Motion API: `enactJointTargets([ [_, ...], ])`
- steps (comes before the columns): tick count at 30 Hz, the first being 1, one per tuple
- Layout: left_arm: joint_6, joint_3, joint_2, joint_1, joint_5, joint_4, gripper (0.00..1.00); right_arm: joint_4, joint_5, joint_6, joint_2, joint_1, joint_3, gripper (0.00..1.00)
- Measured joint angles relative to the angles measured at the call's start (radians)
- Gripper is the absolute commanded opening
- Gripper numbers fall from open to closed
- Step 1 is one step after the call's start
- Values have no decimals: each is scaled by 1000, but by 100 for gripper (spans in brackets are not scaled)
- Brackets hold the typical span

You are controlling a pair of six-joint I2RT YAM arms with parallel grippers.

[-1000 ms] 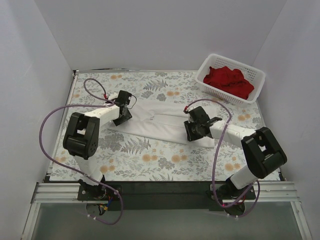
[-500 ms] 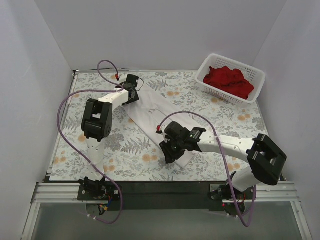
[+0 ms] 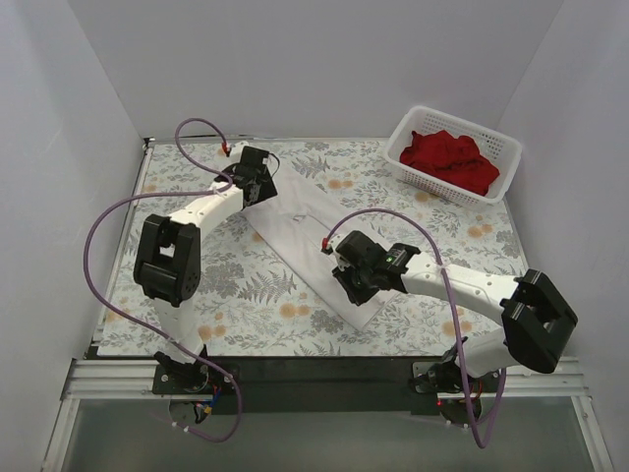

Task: Fold and stack the t-shirts
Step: Fold the tshirt

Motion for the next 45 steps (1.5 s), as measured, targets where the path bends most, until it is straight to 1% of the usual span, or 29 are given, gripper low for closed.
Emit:
enactJointTargets([
  [3, -43, -46, -54, -33, 25, 19, 60, -1, 0, -23, 8, 0, -11, 25],
  [5, -68, -74, -55, -53, 37, 27, 58, 0, -3, -34, 10, 0, -23, 25],
  [12, -109, -110, 63, -55, 17, 29, 53, 16, -29, -60, 50, 0, -59, 25],
  [16, -114, -108, 71, -53, 1, 46, 52, 31, -51, -60, 71, -1, -88, 24],
  [17, -113, -106, 74, -53, -3, 48, 52, 36, -68, -61, 77, -1, -96, 23],
  [22, -94, -85, 97, -50, -18, 69, 52, 72, -153, -56, 116, 15, -91, 22],
  [27, -33, -81, 111, -32, -23, 120, 55, 124, -280, -34, 215, 91, -12, 22],
  [30, 22, -81, 119, -9, -13, 157, 58, 140, -346, -24, 324, 139, 97, 22],
  [33, 79, -68, 136, 23, 4, 196, 59, 158, -390, -10, 422, 163, 203, 23],
  [37, 127, -27, 169, 48, 34, 229, 62, 153, -402, 6, 518, 172, 338, 30],
  [38, 135, -18, 174, 55, 47, 234, 63, 151, -394, 7, 525, 171, 354, 32],
  [41, 134, -14, 171, 60, 74, 237, 65, 124, -354, 10, 508, 168, 370, 35],
  [45, 104, -22, 136, 59, 111, 231, 67, 70, -251, 15, 414, 161, 342, 39],
])
